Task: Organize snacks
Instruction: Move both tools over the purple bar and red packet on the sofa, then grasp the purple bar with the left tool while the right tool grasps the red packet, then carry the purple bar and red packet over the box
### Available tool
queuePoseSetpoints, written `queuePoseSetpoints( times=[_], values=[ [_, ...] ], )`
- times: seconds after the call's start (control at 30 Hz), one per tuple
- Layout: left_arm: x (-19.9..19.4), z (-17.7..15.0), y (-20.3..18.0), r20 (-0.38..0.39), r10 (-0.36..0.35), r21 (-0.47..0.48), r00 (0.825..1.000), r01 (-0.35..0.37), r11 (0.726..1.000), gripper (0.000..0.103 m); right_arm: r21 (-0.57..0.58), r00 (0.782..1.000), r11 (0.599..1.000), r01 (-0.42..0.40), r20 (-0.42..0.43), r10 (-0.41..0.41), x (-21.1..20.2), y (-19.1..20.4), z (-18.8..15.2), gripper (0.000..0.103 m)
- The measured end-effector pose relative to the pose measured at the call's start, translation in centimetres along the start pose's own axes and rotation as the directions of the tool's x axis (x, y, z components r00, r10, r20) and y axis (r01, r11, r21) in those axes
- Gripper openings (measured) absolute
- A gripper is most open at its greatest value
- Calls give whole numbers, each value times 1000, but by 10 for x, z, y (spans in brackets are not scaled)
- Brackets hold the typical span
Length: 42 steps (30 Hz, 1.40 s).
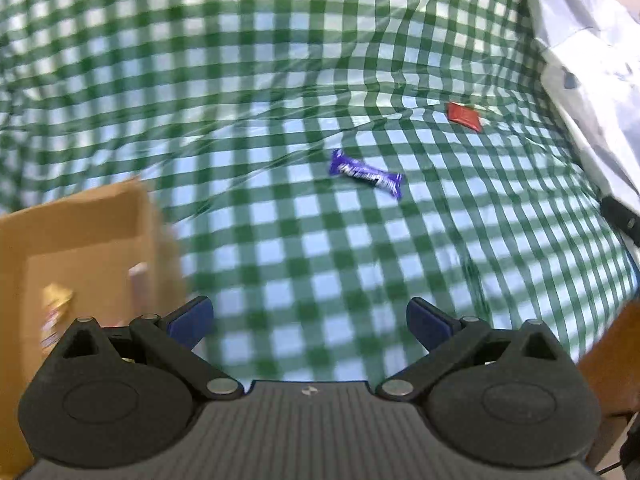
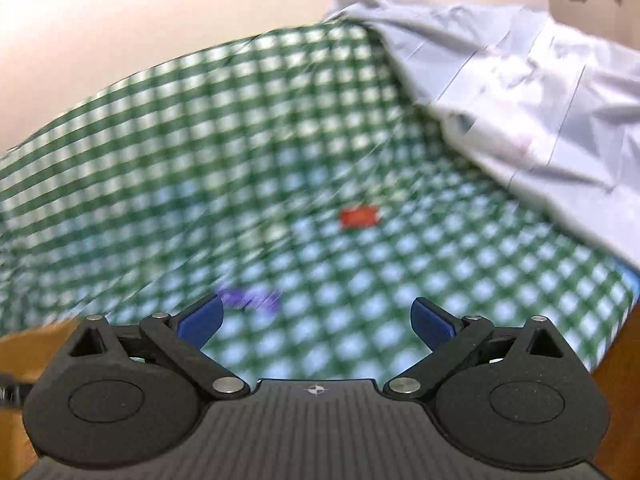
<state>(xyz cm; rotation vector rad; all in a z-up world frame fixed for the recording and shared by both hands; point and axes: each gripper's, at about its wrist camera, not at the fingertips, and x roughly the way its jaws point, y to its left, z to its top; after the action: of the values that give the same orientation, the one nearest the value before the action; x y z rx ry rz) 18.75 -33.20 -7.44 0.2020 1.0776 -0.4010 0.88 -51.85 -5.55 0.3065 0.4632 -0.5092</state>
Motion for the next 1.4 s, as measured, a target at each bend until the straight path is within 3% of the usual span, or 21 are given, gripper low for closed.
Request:
queuePoseSetpoints(
  times=[0.1,0.2,0.33,0.43,0.57,0.7,0.73,0.8,0.83,0.87,0.9,0.93,1.03,1.2,1.4],
  values=[
    [68,38,-13,-76,-51,-67,996,46,997,103,-20,1000,1000,14,7,-14,72,-13,20,100],
    [137,69,-22,-130,-43,-155,991,22,988,103,-35,1000,999,26,-12,-26,149,-24,31,100],
    [217,106,-33,-137,-48,-272,989,9,962,103,-44,999,998,38,-34,-40,259,-36,35,100],
    [266,129,-50,-151,-59,-264,987,17,964,103,-4,998,999,42,-40,-43,339,-41,36,100],
    [282,140,-62,-105,37,-281,994,-65,957,103,18,996,998,59,-62,-58,420,-35,41,100],
    [289,135,-83,-77,118,-166,990,-129,978,103,-43,989,989,143,-24,-144,478,-27,34,103],
    [289,132,-85,-61,129,-167,990,-137,976,103,-94,984,980,173,-17,-175,481,-19,31,102],
    [288,131,-85,-49,135,-178,990,-142,974,101,-88,988,984,154,-7,-155,477,-20,30,101],
    [285,130,-86,-31,142,-172,989,-145,974,87,-63,988,986,154,2,-154,474,-23,29,96],
    [277,128,-86,-3,139,-161,990,-137,977,48,-53,982,980,189,15,-189,470,-24,29,74],
    [269,127,-85,21,108,-143,994,-103,984,31,-73,979,976,204,14,-203,463,-25,29,62],
    [264,126,-81,6,46,-152,999,-45,987,19,-98,981,977,192,3,-192,459,-25,29,59],
    [253,119,-66,-18,-43,-166,999,40,985,18,-75,984,981,180,-3,-180,429,-29,26,54],
    [202,92,-53,14,-74,-97,997,75,992,18,-24,993,994,104,63,-103,334,-32,13,54],
    [107,36,-14,38,-38,-8,999,39,999,18,84,999,996,-2,-37,5,187,-11,-63,54]
  ],
)
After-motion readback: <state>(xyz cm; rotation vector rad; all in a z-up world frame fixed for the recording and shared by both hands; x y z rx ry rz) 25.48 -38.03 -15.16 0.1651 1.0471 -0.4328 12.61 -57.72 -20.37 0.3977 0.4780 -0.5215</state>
